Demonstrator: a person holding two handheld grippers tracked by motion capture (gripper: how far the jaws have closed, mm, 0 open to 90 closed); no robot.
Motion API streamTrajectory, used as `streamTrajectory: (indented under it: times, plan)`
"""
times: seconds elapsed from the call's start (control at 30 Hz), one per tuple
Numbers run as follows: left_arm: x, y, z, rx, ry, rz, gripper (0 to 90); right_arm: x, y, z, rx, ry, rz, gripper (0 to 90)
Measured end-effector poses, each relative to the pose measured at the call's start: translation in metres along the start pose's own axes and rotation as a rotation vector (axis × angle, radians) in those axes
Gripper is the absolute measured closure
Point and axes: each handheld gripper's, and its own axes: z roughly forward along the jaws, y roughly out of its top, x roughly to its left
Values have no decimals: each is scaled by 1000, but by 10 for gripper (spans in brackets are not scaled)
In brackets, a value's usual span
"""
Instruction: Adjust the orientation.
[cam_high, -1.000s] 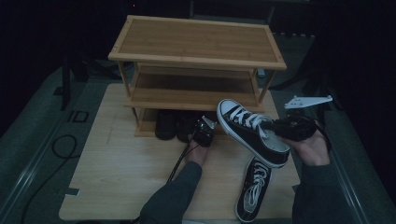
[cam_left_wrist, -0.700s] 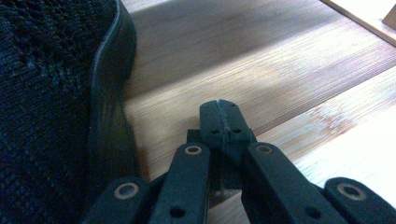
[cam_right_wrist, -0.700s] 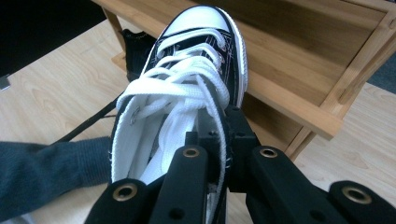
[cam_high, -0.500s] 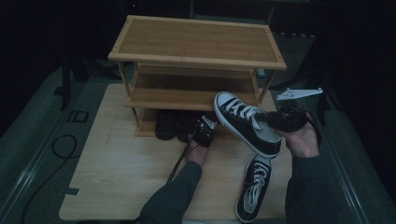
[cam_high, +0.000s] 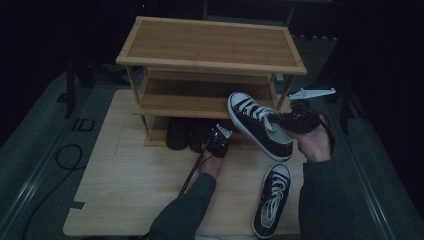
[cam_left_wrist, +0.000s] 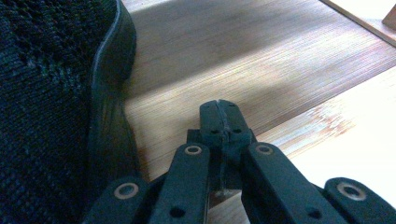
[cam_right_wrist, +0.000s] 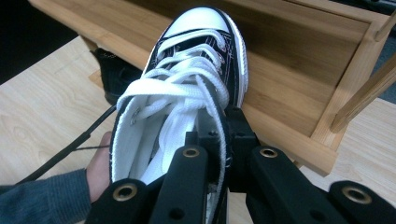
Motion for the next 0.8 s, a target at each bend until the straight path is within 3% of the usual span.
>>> streamTrajectory:
  times: [0.17, 0.8]
  plan:
    - [0, 0, 0, 1, -8, 4, 900, -1, 6, 7, -1, -29, 9, 881]
    - [1, 0, 0, -1, -13, -2, 900, -1, 21, 31, -34, -24, 48, 880]
